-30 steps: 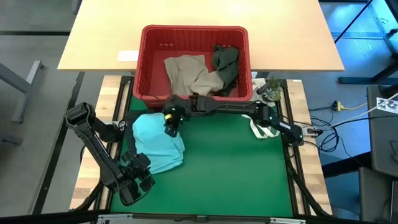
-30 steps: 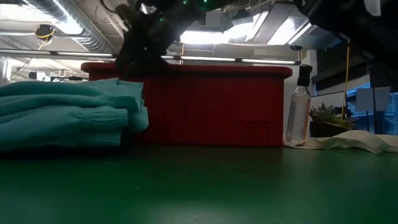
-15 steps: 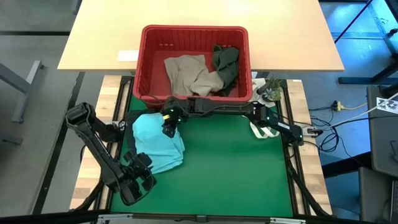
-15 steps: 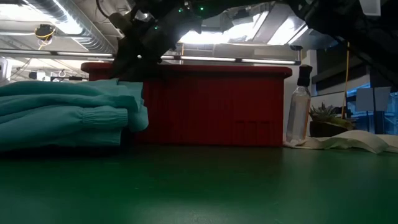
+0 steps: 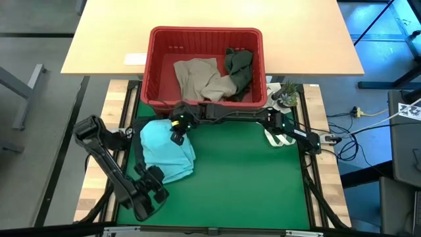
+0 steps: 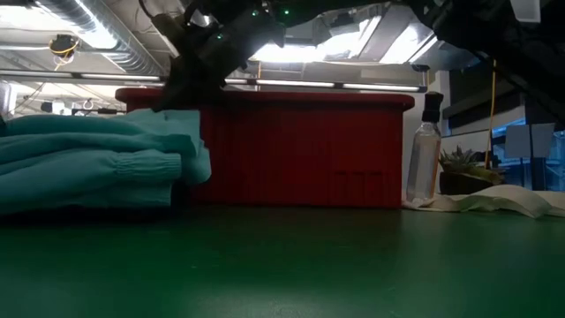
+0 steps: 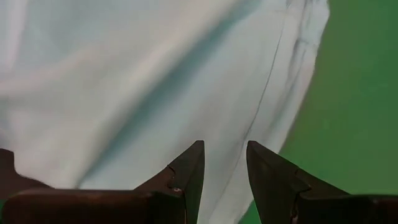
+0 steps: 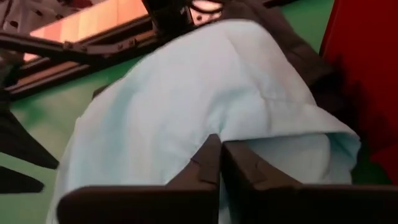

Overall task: Fold Laundry from Bin
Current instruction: Stack the folded blue shorts on top of the folded black shorts

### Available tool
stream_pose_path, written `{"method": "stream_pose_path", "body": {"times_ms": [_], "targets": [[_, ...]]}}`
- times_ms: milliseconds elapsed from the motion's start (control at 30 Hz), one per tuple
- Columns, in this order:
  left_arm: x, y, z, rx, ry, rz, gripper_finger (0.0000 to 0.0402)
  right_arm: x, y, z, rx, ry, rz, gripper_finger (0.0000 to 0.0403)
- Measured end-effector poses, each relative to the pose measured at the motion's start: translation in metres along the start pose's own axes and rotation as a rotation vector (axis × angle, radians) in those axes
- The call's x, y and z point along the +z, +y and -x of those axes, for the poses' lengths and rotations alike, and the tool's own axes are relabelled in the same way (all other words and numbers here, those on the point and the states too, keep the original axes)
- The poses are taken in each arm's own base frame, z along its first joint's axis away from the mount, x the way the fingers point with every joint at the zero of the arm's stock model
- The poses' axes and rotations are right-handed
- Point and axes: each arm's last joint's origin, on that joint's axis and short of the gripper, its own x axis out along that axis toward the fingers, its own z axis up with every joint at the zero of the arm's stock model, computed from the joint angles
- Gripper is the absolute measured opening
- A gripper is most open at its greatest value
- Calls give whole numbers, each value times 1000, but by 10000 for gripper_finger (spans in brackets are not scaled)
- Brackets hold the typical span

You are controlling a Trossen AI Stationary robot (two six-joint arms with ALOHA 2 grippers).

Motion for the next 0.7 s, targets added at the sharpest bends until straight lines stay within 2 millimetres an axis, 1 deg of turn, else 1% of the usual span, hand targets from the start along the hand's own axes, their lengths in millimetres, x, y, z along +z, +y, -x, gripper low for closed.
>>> {"method": "stream_pose_path", "body": {"times_ms": [100, 233, 433, 567, 700], "targets": [[-8, -4, -9, 46, 13, -30, 114, 2, 0, 0, -43, -28, 5, 16], [-21, -10, -24, 117, 56, -69, 114, 2, -2, 0, -126, -47, 39, 4], [-34, -15, -41, 189, 71, -110, 114, 1, -5, 1, -236, -46, 63, 9], [-37, -16, -45, 204, 65, -120, 114, 1, -7, 1, -285, -48, 92, 3], [-37, -16, -45, 203, 66, -119, 114, 2, -7, 2, -259, -54, 92, 16]]}}
